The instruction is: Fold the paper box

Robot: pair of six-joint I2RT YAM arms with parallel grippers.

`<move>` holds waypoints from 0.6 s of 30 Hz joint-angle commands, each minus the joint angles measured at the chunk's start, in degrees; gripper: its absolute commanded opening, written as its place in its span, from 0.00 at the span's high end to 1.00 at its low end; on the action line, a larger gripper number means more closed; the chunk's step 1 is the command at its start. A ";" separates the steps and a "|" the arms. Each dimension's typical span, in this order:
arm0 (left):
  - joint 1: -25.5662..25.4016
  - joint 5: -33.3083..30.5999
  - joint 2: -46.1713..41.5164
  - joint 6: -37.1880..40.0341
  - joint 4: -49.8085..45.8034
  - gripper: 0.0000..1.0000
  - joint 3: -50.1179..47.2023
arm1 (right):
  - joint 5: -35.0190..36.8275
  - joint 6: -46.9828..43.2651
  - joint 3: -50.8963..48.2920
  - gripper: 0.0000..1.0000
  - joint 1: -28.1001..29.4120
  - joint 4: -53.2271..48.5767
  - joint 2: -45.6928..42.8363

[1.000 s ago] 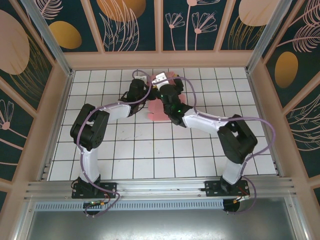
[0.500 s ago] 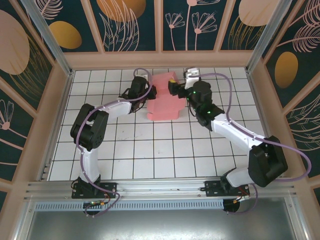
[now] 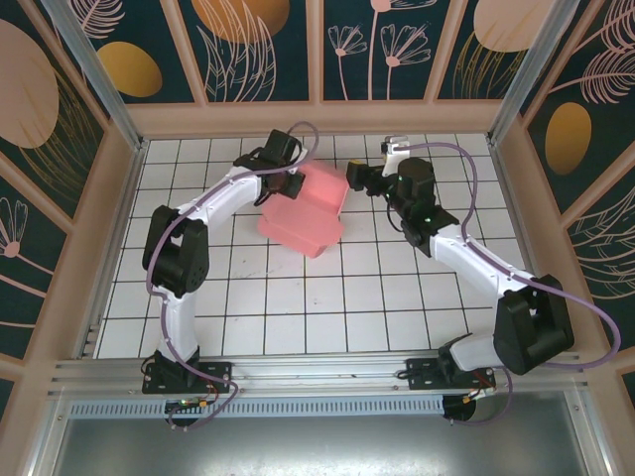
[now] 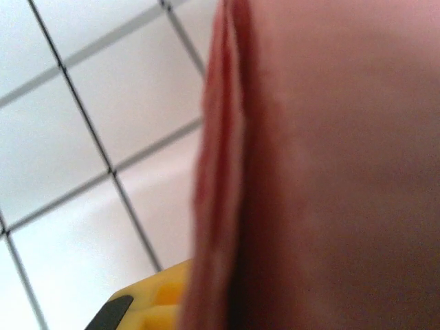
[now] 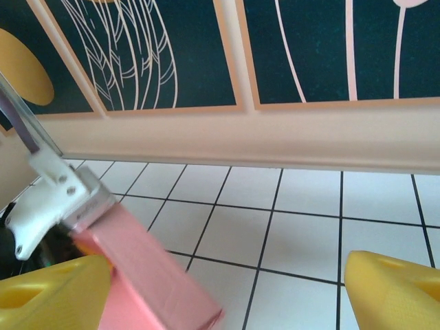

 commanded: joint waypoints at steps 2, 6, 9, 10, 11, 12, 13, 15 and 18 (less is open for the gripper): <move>0.18 -5.51 2.80 5.65 -21.57 1.00 -0.30 | -2.61 0.90 -1.19 0.11 -1.16 -1.08 0.92; 0.15 -5.04 4.29 5.83 -27.75 1.00 -0.63 | -3.58 1.59 -1.72 0.11 -1.16 -0.80 2.15; 0.06 -4.04 6.81 5.94 -31.93 1.00 1.41 | -3.61 1.71 -2.18 0.11 -1.16 -0.49 2.66; 0.06 -4.55 7.52 5.89 -32.69 0.89 2.29 | -3.44 1.70 -2.25 0.11 -1.17 -0.49 2.70; 0.07 -5.55 8.07 5.82 -33.24 0.85 3.07 | -3.35 1.68 -2.39 0.11 -1.17 -0.34 2.84; 0.06 -5.85 8.40 5.96 -33.52 0.82 3.76 | -3.27 1.65 -2.53 0.11 -1.17 -0.19 2.93; 0.06 -6.10 8.53 6.00 -33.47 0.68 4.34 | -3.18 1.69 -2.83 0.11 -1.23 -0.06 3.01; 0.03 -6.85 8.48 5.92 -33.12 0.51 5.74 | -3.25 1.77 -2.90 0.11 -1.26 0.13 3.35; -0.03 -6.50 8.21 6.23 -31.81 0.36 7.96 | -3.82 1.61 -2.73 0.11 -1.33 0.46 3.79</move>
